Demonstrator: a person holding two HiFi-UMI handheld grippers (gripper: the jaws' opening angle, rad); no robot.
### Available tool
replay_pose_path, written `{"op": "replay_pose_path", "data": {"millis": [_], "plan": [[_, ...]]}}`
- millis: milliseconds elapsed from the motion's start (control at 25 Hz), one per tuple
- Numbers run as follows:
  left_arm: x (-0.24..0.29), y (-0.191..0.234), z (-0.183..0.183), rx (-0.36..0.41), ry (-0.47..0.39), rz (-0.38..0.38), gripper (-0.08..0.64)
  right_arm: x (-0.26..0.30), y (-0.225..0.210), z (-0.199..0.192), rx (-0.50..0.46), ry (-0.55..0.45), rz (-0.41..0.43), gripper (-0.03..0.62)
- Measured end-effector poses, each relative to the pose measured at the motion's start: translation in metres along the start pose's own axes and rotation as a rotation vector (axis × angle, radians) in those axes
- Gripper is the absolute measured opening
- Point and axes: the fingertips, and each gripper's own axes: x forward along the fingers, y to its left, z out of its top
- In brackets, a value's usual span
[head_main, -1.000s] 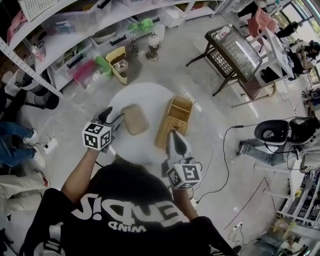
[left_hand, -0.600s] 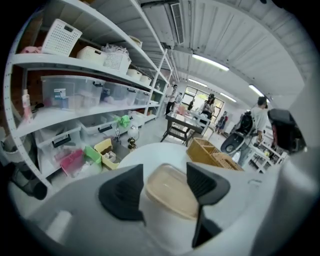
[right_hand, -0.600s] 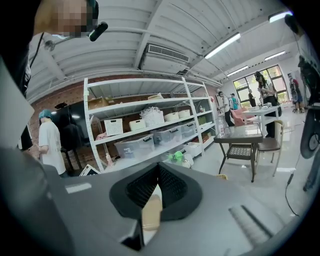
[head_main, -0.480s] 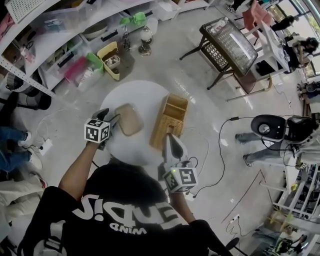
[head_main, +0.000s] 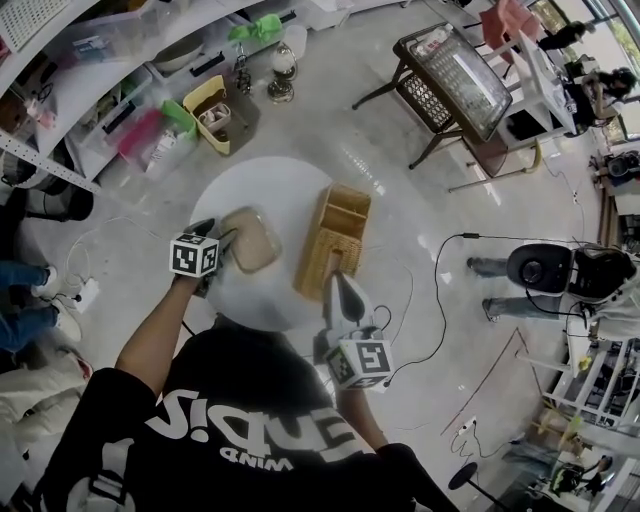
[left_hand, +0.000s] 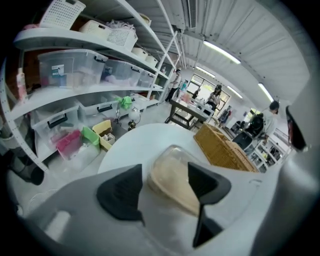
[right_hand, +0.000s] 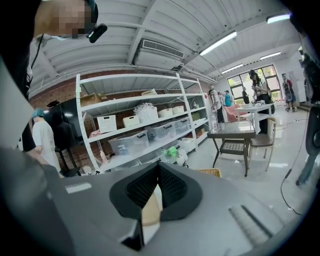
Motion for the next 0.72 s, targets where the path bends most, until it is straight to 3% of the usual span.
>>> {"op": "replay_pose_path", "data": {"millis": [440,720], "plan": [[0.015,-0.002,-0.009,-0.058,0.039,-0.040,0.284,-0.004,-0.007,-0.003,0.028,0.030,-0.038,0.000],[0.013,-0.004,-0.011,-0.007,0.049,-0.020,0.259,-0.006,-0.004,-0.007,0.033,0.043,-0.036,0.000]]}}
